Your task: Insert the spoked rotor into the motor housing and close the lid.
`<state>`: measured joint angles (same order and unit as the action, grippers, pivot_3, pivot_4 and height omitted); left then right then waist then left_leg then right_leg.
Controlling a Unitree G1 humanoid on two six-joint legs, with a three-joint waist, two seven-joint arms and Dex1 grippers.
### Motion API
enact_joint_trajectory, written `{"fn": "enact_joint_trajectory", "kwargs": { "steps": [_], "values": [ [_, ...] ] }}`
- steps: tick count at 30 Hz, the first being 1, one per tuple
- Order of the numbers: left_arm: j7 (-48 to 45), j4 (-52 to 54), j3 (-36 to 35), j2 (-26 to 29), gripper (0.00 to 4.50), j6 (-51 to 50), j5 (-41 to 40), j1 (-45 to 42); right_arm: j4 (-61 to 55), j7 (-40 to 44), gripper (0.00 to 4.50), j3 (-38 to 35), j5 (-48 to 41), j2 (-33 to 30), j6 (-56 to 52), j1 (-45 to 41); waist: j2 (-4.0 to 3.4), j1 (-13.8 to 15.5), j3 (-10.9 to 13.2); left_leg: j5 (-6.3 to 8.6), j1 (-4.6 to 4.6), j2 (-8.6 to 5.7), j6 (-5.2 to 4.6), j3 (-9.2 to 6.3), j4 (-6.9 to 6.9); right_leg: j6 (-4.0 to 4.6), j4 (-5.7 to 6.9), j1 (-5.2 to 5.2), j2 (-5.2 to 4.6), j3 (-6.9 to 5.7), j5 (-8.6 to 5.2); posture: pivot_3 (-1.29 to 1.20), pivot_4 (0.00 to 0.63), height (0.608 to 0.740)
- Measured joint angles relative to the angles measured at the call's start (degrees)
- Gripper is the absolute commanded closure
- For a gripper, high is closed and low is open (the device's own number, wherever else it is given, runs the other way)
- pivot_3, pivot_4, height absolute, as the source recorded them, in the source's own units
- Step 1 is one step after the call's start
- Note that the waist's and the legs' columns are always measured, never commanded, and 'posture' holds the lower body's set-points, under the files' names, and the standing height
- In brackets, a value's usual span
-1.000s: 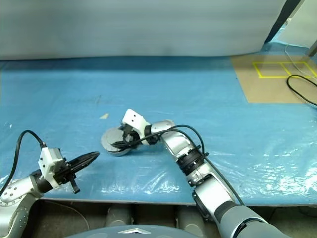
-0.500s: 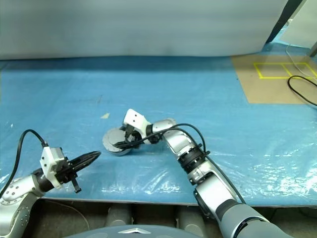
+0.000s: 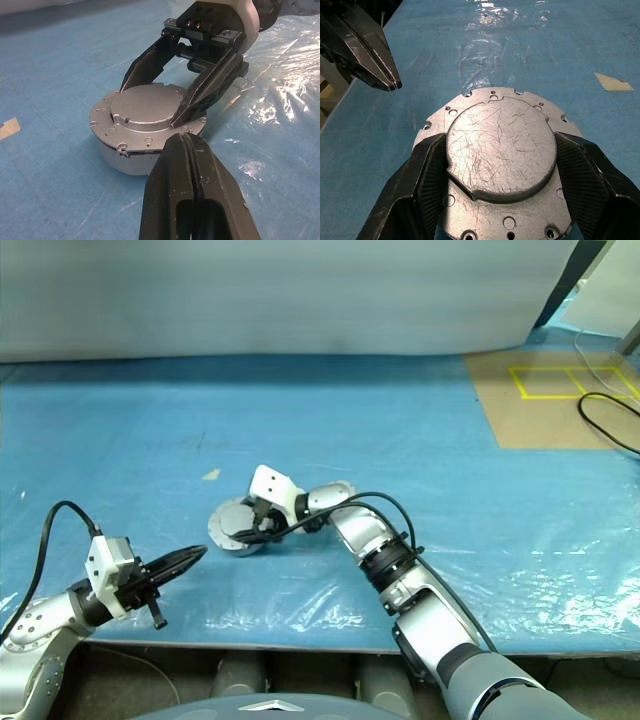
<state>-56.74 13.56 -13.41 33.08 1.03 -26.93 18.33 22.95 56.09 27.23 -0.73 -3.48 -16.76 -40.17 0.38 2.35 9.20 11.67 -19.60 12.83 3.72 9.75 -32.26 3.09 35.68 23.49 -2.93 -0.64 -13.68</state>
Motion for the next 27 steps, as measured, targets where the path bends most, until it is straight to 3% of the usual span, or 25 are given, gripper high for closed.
{"fn": "enact_joint_trajectory", "kwargs": {
  "steps": [12, 27],
  "values": [
    [-0.1, -1.9, 0.1, 0.0, 4.50, 0.5, 0.2, -1.7, 0.7, 2.9, 1.54, -2.9, -2.8, 1.1, -5.5, -2.0, -0.01, 0.0, 0.0, 0.01, 0.07, 0.00, -0.02, 0.00, 0.00, 0.00, -0.03, -0.10, 0.00, -0.01, 0.00, 0.00, 0.150, 0.740],
    [-0.6, -2.9, 0.4, 0.0, 4.50, 1.1, 0.5, -1.9, -1.0, 3.0, 1.54, -0.5, -0.9, -0.3, -1.3, 0.2, 0.00, 0.0, 0.0, 0.02, 0.08, 0.01, -0.03, 0.00, 0.01, 0.00, -0.02, -0.09, 0.00, -0.02, 0.00, 0.00, 0.150, 0.740]
  ]
}}
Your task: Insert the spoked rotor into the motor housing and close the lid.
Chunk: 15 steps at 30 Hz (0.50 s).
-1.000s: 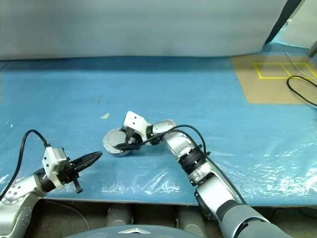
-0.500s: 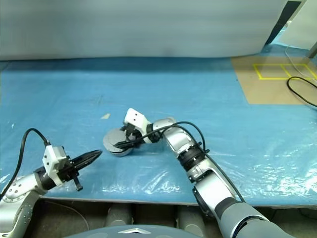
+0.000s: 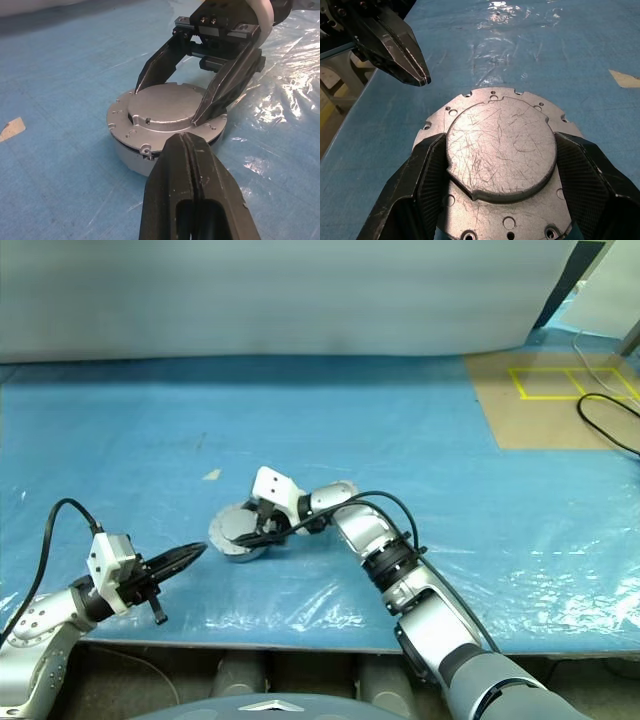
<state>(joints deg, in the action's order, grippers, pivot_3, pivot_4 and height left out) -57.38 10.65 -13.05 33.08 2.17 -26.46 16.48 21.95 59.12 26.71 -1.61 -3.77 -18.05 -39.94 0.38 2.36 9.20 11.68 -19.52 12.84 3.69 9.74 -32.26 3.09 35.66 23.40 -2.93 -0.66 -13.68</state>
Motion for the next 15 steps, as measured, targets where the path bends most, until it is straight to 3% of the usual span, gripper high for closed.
{"fn": "enact_joint_trajectory", "kwargs": {
  "steps": [15],
  "values": [
    [-0.1, -0.3, 0.3, -0.5, 4.50, 0.5, 0.1, 0.0, 0.3, 3.5, 1.54, 0.8, 0.4, -2.0, 1.4, -0.3, 0.01, 0.0, 0.0, 0.01, 0.06, -0.01, -0.02, 0.00, 0.00, 0.00, -0.01, -0.08, -0.01, 0.00, 0.00, 0.00, 0.150, 0.740]
  ]
}}
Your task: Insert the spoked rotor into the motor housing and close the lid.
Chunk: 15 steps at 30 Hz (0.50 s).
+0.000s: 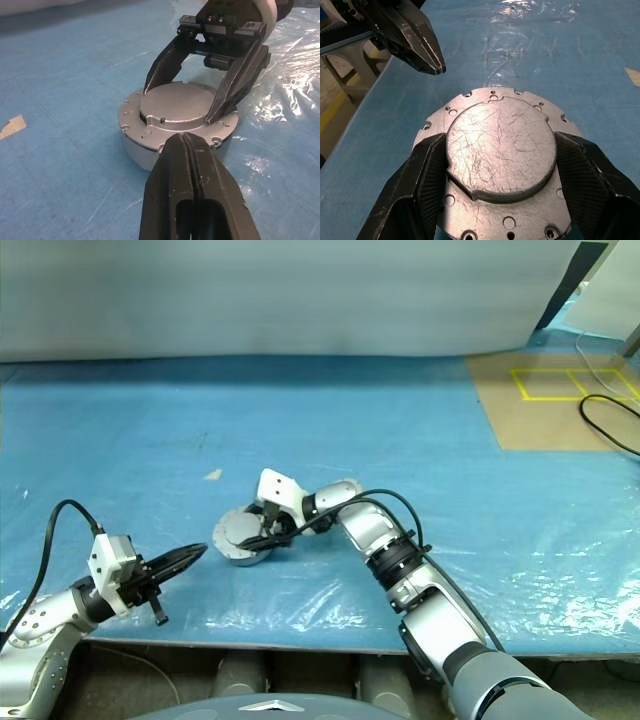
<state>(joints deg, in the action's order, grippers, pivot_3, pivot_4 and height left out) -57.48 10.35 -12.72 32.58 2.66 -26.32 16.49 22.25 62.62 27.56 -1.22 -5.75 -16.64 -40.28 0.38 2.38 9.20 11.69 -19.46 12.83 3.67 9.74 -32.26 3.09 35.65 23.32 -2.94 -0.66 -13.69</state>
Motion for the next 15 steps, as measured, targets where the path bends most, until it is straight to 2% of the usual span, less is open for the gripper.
{"fn": "enact_joint_trajectory", "kwargs": {
  "steps": [7, 15],
  "values": [
    [0.0, -0.1, 0.3, 0.0, 4.50, 0.1, 0.0, 0.0, 0.4, -0.4, 1.54, -0.3, 0.0, 0.7, -0.4, 0.0, 0.00, 0.0, 0.0, 0.01, 0.14, 0.00, -0.02, 0.02, 0.01, 0.00, 0.02, -0.09, 0.00, 0.03, 0.00, 0.00, 0.150, 0.740],
    [-0.4, -0.4, 0.5, -0.2, 4.50, 0.1, 0.1, -0.1, -1.1, 1.2, 1.54, -3.0, -3.6, 1.5, -7.8, -0.8, 0.00, 0.0, 0.0, 0.01, 0.02, 0.00, -0.01, 0.02, 0.02, 0.00, 0.00, 0.00, 0.00, 0.02, 0.00, 0.00, 0.150, 0.740]
  ]
}}
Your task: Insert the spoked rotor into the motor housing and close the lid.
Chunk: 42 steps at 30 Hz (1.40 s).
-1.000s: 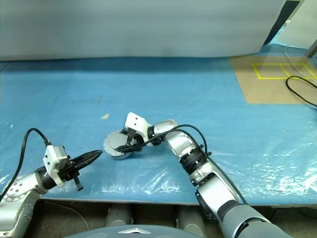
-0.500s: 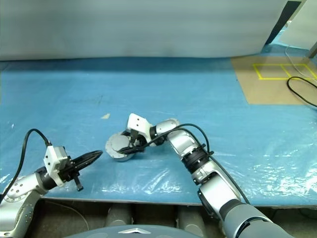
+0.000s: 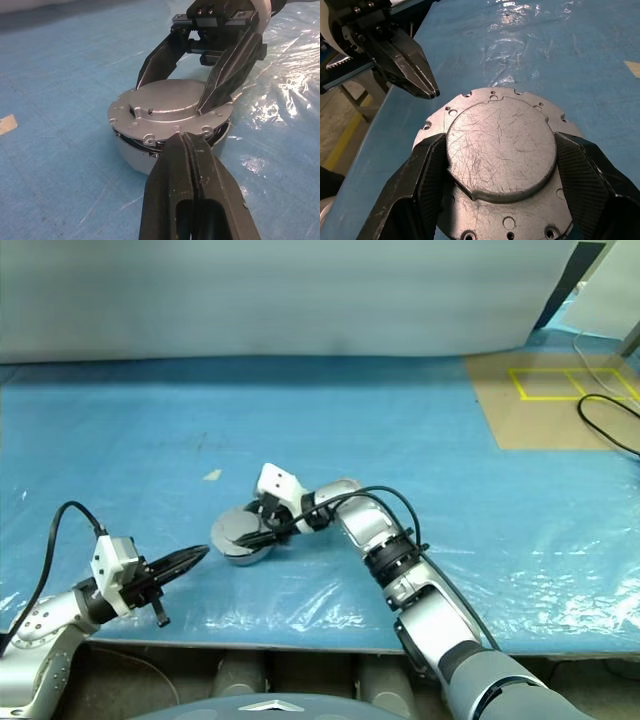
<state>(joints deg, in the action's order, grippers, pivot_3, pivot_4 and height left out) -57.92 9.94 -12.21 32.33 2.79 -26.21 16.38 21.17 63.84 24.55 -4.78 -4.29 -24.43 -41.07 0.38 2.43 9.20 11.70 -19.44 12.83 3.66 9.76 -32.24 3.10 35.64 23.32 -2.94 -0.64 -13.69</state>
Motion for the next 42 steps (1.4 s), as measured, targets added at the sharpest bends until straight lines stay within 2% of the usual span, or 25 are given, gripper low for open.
{"fn": "enact_joint_trajectory", "kwargs": {
  "steps": [9, 42],
  "values": [
    [0.0, -0.5, 0.5, -0.3, 4.50, 0.7, 0.3, -0.3, -3.2, 2.2, 1.54, 1.6, 0.1, -2.0, -1.5, 0.0, 0.00, 0.0, 0.0, -0.01, -0.13, 0.01, 0.03, 0.00, 0.00, 0.00, -0.03, 0.11, 0.00, -0.03, 0.00, 0.00, 0.150, 0.740],
    [0.0, -0.7, 0.6, -0.3, 4.50, 1.1, 0.5, -0.6, -1.0, -0.9, 1.54, 3.1, 1.5, -1.7, 2.8, 0.5, 0.00, -0.1, 0.0, -0.01, -0.07, 0.01, 0.01, 0.00, 0.00, 0.00, 0.01, 0.09, 0.01, -0.02, 0.00, 0.00, 0.150, 0.740]
  ]
}}
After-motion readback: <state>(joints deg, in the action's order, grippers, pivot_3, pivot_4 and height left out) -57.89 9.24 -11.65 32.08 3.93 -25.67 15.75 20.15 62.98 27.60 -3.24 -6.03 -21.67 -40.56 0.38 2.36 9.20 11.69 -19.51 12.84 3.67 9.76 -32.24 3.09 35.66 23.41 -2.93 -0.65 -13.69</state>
